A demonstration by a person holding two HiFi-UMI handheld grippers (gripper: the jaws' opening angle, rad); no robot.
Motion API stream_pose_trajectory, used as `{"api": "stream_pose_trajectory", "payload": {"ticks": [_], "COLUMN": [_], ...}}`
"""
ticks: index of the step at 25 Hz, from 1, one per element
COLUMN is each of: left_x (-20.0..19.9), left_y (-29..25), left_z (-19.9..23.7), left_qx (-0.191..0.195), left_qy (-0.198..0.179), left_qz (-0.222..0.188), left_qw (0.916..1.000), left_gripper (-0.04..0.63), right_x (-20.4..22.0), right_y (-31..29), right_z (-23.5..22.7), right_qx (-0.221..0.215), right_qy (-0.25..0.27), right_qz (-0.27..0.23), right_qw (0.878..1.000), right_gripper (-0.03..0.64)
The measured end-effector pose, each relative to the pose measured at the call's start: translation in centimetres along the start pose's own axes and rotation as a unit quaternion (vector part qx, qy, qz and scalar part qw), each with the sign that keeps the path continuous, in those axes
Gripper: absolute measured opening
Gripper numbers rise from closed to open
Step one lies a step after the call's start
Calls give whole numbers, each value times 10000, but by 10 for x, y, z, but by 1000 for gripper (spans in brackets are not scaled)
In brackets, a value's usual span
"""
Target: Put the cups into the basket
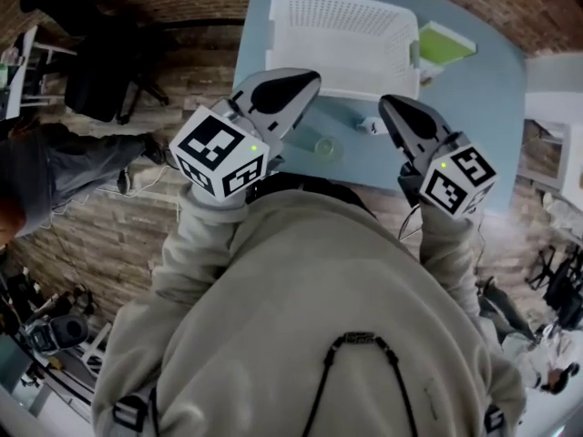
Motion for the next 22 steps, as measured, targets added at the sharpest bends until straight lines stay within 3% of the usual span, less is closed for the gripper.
{"api": "stream_pose_trajectory", "payload": {"ticks": [5, 22], "left_x": [6, 71], "left_y": [9, 23], "left_z": [12, 40], "left_qx": [78, -247], "left_qy": [263, 1037], "left_qz": [-14, 368], "left_qw": [9996, 9936], "left_gripper": [-3, -3], "right_x": [15, 81], "right_y": [-8, -43], "right_z": [5, 26], "right_qx": [-170, -465], "right_qy": [-47, -251], "right_qz": [230, 985], "right_qw": [9996, 9937], "right_gripper": [11, 12]}}
Point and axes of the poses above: the fingertips, and each gripper's own axes: y backward along the fingers, z to its left, x out of its underside, the point moved 7 cm from there along y, backward along the fingers, and after that the axes turned 15 degrees about y, right-handed, at the moved point
